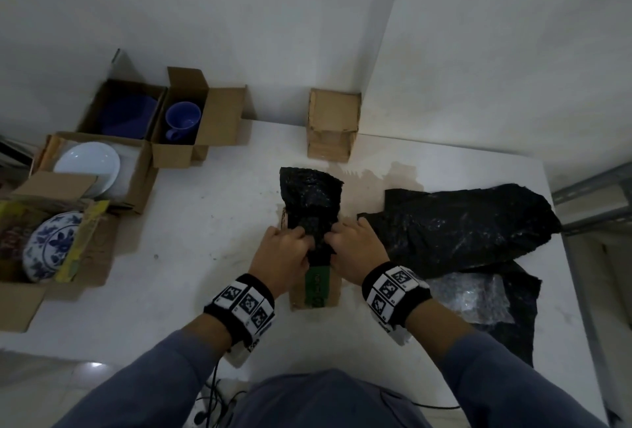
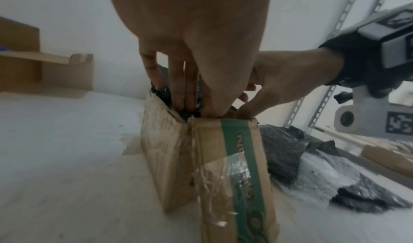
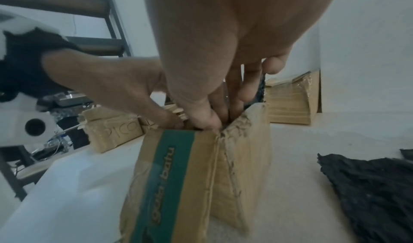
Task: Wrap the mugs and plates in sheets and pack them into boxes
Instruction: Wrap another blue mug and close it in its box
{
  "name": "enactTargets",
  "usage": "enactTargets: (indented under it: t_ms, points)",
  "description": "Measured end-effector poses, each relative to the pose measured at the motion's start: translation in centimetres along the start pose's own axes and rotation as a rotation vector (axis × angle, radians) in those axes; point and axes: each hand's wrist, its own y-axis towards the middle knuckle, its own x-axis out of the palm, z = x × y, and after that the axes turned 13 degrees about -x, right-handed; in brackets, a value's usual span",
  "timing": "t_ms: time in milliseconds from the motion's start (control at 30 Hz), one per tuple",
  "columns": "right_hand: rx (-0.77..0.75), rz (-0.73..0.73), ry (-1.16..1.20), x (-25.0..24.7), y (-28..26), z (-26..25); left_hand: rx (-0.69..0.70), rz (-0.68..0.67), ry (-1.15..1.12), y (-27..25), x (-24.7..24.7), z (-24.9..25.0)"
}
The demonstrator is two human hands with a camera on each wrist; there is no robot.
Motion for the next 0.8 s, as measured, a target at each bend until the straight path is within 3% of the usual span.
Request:
enactTargets:
  t_ms: [100, 300, 500, 667, 800]
  points:
    - [-0.027, -0.014, -0.02, 0.3, 0.5, -0.1, 0.004, 0.034, 0.047, 0.2, -0.2, -0.2]
    - [0.001, -0.107, -0.067, -0.6, 1.5, -0.8, -0.121, -0.135, 0.171, 0.7, -0.5, 1.7]
    - [0.087, -0.108, 0.092, -0.9, 2.1, -1.0, -0.376, -0.306, -0.037, 3.4, -2.5, 3.2]
    - [0.086, -0.14, 0.075, -1.7, 2.8, -0.7, -0.472, -0.488, -0.22, 5.2, -3.5, 2.9]
    - [0.006, -0.145, 0.008, -2.7, 3.1, -0.1, -0.418, -0.328, -0.336, 4.3, -3.9, 3.1]
